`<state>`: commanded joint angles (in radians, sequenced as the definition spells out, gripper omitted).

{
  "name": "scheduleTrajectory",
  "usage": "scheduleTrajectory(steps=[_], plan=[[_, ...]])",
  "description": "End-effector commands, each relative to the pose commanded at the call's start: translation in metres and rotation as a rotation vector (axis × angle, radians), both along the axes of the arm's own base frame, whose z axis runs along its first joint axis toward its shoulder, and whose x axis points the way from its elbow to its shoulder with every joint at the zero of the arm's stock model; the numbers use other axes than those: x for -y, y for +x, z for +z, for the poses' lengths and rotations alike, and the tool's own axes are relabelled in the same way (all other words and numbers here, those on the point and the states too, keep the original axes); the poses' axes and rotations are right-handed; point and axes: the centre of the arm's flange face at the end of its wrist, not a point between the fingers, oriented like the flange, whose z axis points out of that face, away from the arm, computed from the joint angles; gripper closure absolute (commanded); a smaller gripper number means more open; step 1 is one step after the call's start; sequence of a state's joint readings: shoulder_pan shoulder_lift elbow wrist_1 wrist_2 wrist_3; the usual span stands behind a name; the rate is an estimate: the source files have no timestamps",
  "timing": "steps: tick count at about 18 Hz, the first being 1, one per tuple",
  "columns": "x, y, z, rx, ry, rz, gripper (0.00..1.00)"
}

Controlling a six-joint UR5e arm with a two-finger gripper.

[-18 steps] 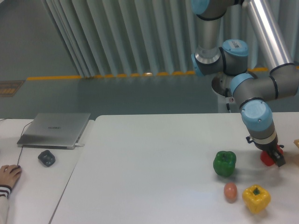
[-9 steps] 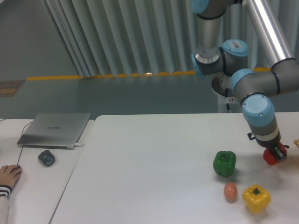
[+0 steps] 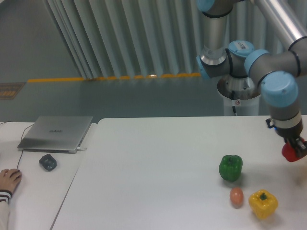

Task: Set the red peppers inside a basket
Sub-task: 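Lift the red pepper and carry it away from the green pepper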

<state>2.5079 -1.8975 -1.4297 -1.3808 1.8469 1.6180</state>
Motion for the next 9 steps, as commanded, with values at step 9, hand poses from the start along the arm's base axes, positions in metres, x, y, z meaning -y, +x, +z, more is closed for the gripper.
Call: scheduleTrajectory(steps=[9], plan=[[0.043,-0.060,-0.041,0.011,-0.010,0.051,0.52]])
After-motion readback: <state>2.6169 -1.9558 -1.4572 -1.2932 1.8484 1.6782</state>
